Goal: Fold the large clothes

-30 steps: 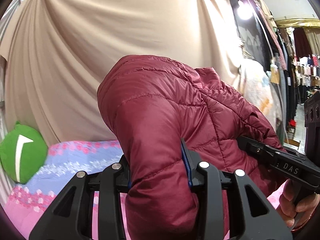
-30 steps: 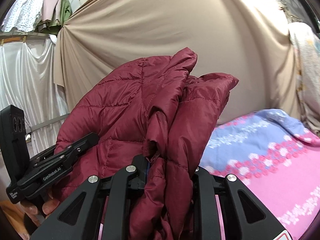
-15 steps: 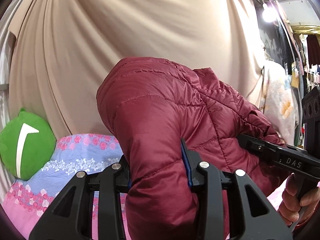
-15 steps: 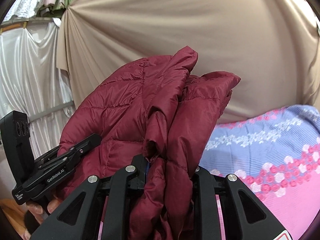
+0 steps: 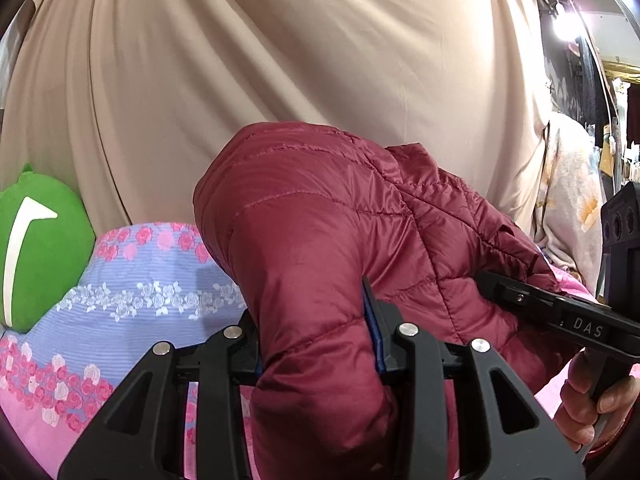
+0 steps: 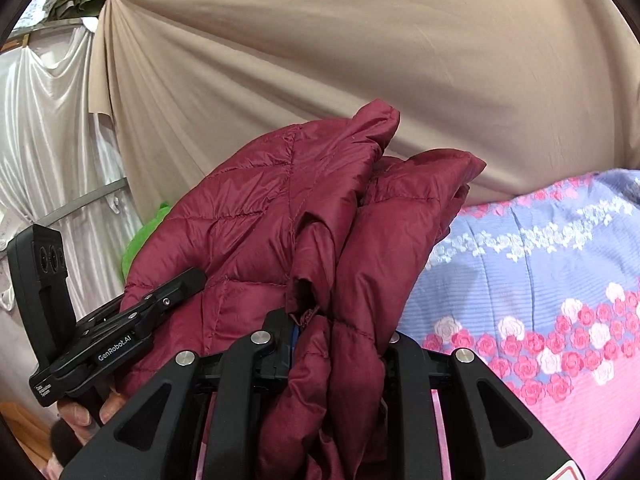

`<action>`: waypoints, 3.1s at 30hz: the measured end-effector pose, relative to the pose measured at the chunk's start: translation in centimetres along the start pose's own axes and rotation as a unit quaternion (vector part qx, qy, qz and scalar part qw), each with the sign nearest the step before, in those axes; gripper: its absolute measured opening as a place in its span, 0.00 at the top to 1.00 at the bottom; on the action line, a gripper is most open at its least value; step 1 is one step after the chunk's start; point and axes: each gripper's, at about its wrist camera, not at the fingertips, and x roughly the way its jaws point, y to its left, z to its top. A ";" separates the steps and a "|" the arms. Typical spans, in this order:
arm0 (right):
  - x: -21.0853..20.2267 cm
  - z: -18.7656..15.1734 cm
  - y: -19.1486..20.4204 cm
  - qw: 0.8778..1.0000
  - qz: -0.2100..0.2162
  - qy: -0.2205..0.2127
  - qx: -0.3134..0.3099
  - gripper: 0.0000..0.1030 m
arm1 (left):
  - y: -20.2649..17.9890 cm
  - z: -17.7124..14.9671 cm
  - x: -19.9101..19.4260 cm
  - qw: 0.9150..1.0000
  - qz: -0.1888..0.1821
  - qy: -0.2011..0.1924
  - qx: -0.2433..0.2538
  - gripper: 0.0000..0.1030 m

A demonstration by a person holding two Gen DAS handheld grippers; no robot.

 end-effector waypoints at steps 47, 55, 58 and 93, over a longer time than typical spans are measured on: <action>3.8 -12.4 -6.6 0.972 -0.083 0.216 0.044 0.94 | 4.2 -14.5 -0.9 0.969 0.096 0.225 0.011 0.56; 4.9 -4.7 -5.1 0.987 -0.039 0.150 0.043 0.49 | 3.3 -7.7 -3.5 0.986 0.091 0.140 0.001 0.32; 9.6 -4.1 -4.1 0.982 -0.036 0.181 0.039 0.37 | 2.7 -7.1 -0.2 0.983 0.110 0.146 -0.001 0.30; 8.0 -13.4 -5.4 0.951 0.037 0.269 0.150 0.56 | 5.4 -15.0 0.4 0.954 0.153 0.257 -0.030 0.24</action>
